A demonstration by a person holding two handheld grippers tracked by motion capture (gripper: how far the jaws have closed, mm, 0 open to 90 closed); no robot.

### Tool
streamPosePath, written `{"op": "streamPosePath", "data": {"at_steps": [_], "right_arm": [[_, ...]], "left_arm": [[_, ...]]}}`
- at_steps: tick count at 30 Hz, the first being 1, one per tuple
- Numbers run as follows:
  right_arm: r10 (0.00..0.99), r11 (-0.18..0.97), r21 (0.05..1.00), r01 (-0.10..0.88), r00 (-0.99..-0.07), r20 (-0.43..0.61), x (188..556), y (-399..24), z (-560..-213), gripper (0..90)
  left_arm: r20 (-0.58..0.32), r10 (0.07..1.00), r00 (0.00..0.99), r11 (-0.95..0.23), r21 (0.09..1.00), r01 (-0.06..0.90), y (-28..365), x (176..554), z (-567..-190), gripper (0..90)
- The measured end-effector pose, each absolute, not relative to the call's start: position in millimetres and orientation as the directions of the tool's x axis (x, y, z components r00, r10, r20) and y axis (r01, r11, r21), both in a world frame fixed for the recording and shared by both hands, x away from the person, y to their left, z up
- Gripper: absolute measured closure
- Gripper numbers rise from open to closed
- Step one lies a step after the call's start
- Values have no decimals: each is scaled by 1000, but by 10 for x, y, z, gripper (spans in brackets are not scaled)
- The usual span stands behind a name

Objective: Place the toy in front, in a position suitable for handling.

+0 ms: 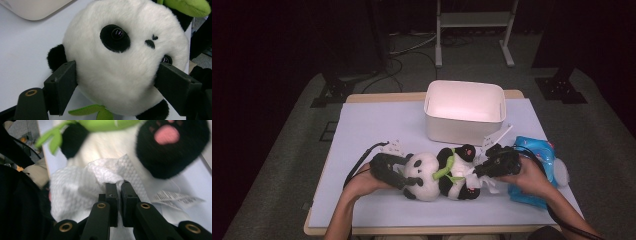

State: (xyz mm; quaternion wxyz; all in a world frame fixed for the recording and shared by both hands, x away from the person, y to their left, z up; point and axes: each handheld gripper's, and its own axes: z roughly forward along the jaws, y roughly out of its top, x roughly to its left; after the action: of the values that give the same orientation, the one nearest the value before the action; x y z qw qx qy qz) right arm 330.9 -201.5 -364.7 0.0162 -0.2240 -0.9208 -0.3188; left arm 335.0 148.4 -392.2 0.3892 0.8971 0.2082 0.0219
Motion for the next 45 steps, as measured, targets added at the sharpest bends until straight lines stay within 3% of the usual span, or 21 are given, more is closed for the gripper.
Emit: {"op": "streamPosePath", "data": {"at_steps": [8, 17, 26, 34, 45], "right_arm": [[442, 674, 579, 459, -878, 182, 3376, -2146, -3745, 858], [449, 660, 627, 413, -886, 112, 3436, -2115, -3373, 858], [404, 711, 608, 353, -913, 58, 3556, -1745, -3141, 858], [348, 784, 541, 305, -937, 24, 3631, -1315, -3200, 858], [276, 834, 491, 251, -961, 22, 3537, -1040, -3232, 857]], "left_arm": [[-120, 391, 913, -611, 707, 355, 1477, 3337, -3918, 186], [-117, 387, 915, -615, 707, 351, 1471, 3328, -3913, 187], [-108, 381, 918, -620, 707, 341, 1454, 3310, -3896, 187], [-108, 372, 922, -620, 710, 334, 1426, 3291, -3872, 188], [-84, 364, 928, -630, 712, 311, 1390, 3268, -3843, 188]]}}
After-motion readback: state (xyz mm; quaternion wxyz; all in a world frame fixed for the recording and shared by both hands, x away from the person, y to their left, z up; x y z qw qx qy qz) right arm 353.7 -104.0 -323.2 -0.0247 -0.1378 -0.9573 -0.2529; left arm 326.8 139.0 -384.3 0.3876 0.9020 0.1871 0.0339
